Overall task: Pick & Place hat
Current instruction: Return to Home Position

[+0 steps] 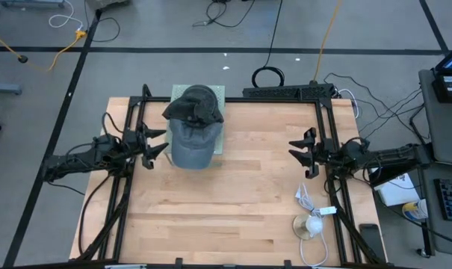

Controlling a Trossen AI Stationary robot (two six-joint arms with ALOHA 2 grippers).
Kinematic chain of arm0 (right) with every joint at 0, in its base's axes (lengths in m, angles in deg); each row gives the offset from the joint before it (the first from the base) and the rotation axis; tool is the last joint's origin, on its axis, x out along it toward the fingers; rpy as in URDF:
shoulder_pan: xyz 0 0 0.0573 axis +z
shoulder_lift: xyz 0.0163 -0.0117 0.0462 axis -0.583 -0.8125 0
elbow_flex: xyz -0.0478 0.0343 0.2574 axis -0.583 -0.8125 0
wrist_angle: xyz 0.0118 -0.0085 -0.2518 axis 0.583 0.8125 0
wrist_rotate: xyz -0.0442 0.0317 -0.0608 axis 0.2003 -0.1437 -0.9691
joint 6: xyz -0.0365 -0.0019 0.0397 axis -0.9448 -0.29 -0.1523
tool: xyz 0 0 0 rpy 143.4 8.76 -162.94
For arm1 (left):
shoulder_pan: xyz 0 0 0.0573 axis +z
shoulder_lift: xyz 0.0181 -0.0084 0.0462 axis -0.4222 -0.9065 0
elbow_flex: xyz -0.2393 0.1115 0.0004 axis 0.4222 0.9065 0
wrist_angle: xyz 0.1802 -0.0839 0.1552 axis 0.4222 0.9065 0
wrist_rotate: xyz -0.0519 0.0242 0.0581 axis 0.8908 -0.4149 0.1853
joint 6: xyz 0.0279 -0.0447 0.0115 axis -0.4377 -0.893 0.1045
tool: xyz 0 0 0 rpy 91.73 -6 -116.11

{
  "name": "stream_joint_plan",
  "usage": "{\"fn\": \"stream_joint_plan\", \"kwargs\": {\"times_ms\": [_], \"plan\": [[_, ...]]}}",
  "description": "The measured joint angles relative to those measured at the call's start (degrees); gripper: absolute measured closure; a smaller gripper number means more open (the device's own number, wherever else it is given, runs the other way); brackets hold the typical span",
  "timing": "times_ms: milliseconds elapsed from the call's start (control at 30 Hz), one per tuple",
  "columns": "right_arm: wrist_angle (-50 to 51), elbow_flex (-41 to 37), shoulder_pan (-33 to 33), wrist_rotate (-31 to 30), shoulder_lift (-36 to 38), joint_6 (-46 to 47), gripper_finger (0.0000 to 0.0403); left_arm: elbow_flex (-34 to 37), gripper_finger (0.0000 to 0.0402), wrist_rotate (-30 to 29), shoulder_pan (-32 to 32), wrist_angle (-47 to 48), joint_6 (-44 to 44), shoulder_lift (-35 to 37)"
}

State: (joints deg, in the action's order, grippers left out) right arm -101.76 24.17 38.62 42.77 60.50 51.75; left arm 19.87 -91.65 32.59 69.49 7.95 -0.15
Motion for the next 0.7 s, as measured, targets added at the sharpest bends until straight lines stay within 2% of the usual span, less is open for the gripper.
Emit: {"fn": "stream_joint_plan", "kwargs": {"times_ms": [233, 433, 700], "plan": [[8.25, -0.04, -1.99, -0.03, 4.00, 1.11, 0.0261, 3.58, 0.0149, -2.19, 0.00, -1.19, -1.52, 0.00], [17.04, -0.04, -4.98, 0.24, 8.70, 2.76, 0.0261, 3.60, 0.0148, -3.33, 0.01, 3.51, -4.58, -0.01], [29.66, -0.04, -8.03, 0.19, 13.66, 5.18, 0.0261, 3.51, 0.0148, -4.29, 0.00, 4.58, -5.57, 0.00]]}}
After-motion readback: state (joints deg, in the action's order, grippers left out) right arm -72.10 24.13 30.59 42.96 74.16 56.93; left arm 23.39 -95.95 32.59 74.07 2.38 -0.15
